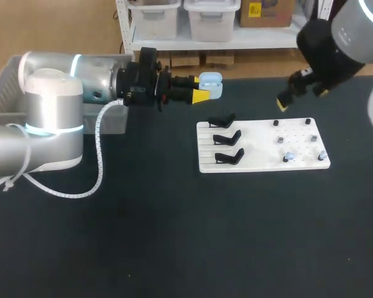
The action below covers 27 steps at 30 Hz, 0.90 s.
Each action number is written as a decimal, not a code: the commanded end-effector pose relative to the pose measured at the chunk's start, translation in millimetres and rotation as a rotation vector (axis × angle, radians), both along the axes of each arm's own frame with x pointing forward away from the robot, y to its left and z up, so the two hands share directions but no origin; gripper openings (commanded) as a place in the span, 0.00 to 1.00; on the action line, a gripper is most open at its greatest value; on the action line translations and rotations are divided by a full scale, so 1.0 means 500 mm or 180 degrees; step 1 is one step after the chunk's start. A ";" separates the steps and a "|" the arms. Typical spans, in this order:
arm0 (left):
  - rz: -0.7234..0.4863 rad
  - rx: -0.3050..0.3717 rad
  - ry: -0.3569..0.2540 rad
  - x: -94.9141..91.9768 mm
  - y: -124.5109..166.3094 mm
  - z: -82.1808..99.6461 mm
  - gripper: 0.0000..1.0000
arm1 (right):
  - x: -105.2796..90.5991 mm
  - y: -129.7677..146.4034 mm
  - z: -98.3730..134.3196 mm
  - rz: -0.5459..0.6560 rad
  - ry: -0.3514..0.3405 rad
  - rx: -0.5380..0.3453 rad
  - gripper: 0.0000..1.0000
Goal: Pick up each earbud case from the left stands, insert the matching earbuds, close the lid, and place the case in the box.
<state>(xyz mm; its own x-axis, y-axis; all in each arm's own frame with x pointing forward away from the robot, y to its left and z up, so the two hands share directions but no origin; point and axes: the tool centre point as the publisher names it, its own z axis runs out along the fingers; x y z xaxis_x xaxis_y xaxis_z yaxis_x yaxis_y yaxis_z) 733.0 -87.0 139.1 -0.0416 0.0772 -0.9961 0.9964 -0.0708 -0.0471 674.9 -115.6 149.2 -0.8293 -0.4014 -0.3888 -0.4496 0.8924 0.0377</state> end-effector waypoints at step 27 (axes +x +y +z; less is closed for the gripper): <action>0.0137 -0.0045 -0.0154 -0.078 -0.048 -0.019 0.00 | -0.076 -0.089 -0.082 -0.0109 0.0180 -0.0286 1.00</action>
<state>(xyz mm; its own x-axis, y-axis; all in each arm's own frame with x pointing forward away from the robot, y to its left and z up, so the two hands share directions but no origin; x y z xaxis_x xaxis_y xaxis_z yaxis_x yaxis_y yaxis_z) 698.9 -112.0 129.1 0.0012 0.0630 -0.9980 0.9985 -0.0553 -0.0023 637.4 -156.9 107.6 -0.8617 -0.4011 -0.3109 -0.4126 0.9104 -0.0310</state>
